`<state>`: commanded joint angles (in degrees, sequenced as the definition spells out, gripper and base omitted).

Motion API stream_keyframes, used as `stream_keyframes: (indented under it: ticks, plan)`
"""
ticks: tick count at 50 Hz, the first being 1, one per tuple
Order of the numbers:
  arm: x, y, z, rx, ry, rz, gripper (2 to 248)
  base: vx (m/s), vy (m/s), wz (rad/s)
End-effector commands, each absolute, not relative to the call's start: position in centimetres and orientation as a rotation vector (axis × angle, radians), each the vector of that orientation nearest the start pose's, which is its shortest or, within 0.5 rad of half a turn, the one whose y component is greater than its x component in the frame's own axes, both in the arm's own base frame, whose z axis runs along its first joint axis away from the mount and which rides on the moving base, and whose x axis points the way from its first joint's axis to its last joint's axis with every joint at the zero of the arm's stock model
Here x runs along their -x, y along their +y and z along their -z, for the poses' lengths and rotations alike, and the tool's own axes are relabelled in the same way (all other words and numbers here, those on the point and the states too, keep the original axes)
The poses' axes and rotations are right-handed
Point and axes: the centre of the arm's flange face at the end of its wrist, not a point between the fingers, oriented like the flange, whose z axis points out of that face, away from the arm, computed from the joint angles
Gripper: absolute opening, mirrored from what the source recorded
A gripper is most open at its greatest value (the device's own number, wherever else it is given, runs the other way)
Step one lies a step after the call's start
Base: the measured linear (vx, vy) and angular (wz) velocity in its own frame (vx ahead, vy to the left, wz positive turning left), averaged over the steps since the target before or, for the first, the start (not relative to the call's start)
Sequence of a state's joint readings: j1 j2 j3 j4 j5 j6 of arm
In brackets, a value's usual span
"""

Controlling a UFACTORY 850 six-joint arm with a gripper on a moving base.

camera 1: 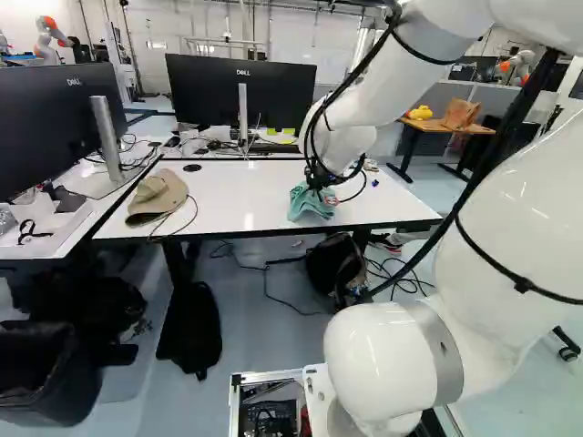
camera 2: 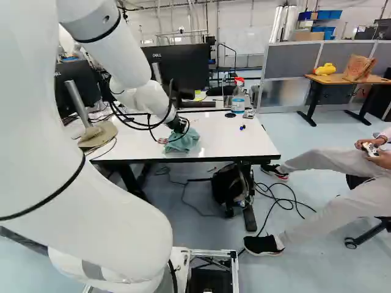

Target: Clean the table with the green towel

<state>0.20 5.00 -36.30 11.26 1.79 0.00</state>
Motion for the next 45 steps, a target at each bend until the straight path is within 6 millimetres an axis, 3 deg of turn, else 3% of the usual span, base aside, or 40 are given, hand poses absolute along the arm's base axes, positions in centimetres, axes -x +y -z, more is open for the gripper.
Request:
stream_keyframes:
  ticks: [20,45]
  plan:
    - [-45.5,-0.6,-48.2,2.830,0.300,1.171,23,0.000,0.000,0.000]
    - [-46.0,-4.2,-48.2,2.842,0.413,1.185,23,0.000,0.000,0.000]
